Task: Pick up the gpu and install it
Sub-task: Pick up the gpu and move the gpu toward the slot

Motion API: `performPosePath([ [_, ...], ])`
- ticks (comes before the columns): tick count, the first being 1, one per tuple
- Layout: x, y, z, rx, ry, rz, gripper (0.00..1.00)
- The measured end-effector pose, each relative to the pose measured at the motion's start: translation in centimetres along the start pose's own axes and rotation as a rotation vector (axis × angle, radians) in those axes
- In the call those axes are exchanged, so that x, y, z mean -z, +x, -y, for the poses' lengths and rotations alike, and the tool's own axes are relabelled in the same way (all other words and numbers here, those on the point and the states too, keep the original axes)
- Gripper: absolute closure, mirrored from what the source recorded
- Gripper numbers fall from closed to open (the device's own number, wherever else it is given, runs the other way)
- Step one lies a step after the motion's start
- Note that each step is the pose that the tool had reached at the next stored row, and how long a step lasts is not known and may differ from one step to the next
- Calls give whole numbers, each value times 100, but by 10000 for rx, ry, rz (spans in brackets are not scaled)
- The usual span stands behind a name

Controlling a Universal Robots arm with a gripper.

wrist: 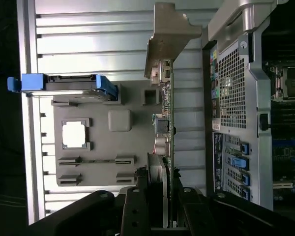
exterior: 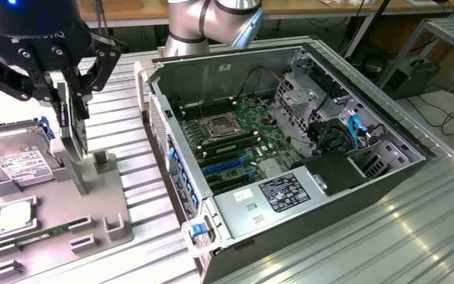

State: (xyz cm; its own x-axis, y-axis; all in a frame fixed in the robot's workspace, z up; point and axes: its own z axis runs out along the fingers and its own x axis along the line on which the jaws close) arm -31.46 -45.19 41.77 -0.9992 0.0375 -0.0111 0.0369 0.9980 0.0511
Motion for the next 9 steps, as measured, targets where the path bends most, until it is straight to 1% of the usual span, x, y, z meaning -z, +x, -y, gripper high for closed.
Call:
performPosePath([
  [2,331,-4,-17,0,0,0,72],
  [3,530,-6,-27,0,0,0,72],
  [4,618,-9,-32,0,1,-1,72],
  [5,617,-26,-32,1,0,-1,72],
  [7,616,-160,-37,0,1,-1,72],
  [9,615,-192,-38,-1,1,-1,72],
])
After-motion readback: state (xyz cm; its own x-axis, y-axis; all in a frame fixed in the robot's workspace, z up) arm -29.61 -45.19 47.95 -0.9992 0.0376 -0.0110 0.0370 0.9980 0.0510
